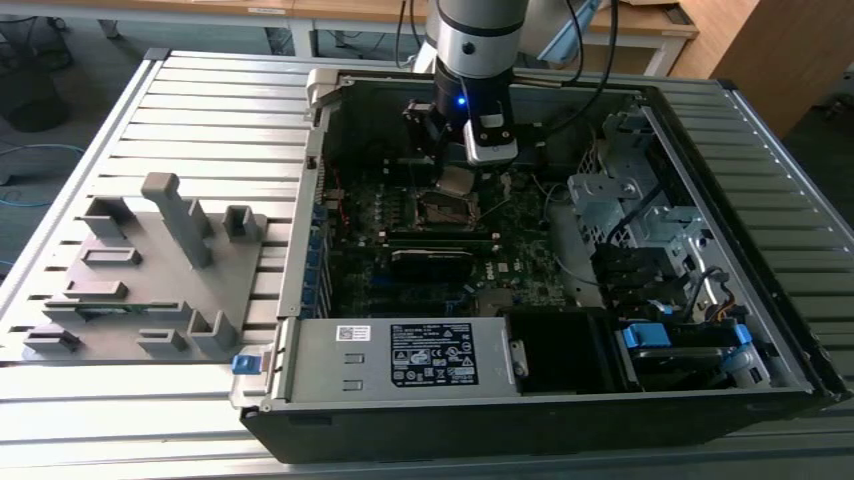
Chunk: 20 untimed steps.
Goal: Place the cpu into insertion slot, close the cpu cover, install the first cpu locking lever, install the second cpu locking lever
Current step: 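Place the cpu into insertion slot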
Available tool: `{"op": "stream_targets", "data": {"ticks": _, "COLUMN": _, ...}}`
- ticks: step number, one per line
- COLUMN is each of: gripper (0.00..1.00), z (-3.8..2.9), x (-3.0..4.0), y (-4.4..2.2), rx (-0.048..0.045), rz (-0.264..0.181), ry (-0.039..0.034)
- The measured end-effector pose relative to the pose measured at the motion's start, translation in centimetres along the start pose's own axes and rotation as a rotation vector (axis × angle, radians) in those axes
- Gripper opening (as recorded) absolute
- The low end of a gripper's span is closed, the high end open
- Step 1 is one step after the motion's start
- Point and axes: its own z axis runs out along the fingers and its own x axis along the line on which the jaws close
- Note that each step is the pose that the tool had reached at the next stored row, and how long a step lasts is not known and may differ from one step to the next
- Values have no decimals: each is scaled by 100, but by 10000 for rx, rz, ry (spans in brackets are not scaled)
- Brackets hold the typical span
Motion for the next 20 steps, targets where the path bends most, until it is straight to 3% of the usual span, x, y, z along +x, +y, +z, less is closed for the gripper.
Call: {"op": "stream_targets", "data": {"ticks": 20, "gripper": 54, "z": 2, "x": 0, "y": 0, "rx": 5, "rz": 294, "ry": -24}}
